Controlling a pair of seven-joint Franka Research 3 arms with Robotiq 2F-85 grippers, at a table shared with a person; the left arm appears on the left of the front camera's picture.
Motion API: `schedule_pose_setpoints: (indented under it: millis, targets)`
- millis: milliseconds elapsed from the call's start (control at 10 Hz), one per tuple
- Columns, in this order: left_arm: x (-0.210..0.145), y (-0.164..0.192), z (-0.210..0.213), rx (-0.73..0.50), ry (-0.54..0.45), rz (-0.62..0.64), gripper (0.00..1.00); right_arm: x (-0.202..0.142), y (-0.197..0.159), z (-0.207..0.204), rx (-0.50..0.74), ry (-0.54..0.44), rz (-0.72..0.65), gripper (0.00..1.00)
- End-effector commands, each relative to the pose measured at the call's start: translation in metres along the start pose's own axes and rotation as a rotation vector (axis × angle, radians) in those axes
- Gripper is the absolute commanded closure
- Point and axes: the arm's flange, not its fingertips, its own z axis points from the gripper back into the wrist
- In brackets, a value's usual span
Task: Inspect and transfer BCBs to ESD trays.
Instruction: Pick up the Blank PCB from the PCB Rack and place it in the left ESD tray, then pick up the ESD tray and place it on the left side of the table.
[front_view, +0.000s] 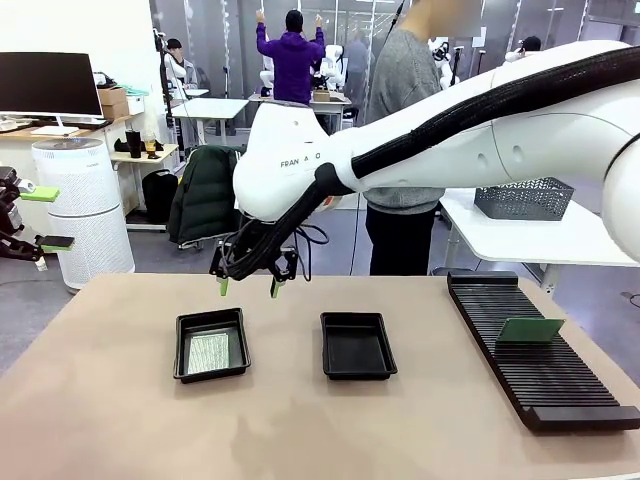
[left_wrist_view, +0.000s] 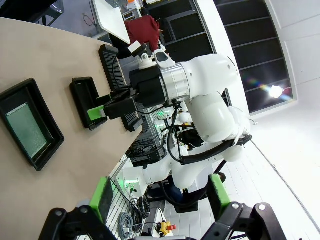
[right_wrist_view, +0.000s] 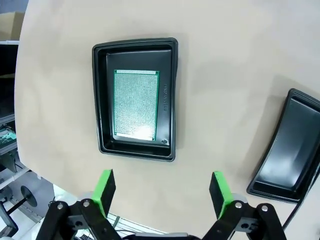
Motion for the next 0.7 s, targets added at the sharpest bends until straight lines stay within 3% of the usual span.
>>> schedule_pose_setpoints:
  millis: [0,600]
  targets:
    - [-0.0004,-0.0007,0.0007,-0.002,-0.002,-0.002,0.0,-0.0004,0.0056,-0.0018,-0.002,0.004,0.007,0.0]
    - [-0.0004,-0.0007,0.0007,-0.002,-0.002,-0.002,0.0,-0.0004,0.0056,-0.0018,-0.002,0.004,0.007,0.0]
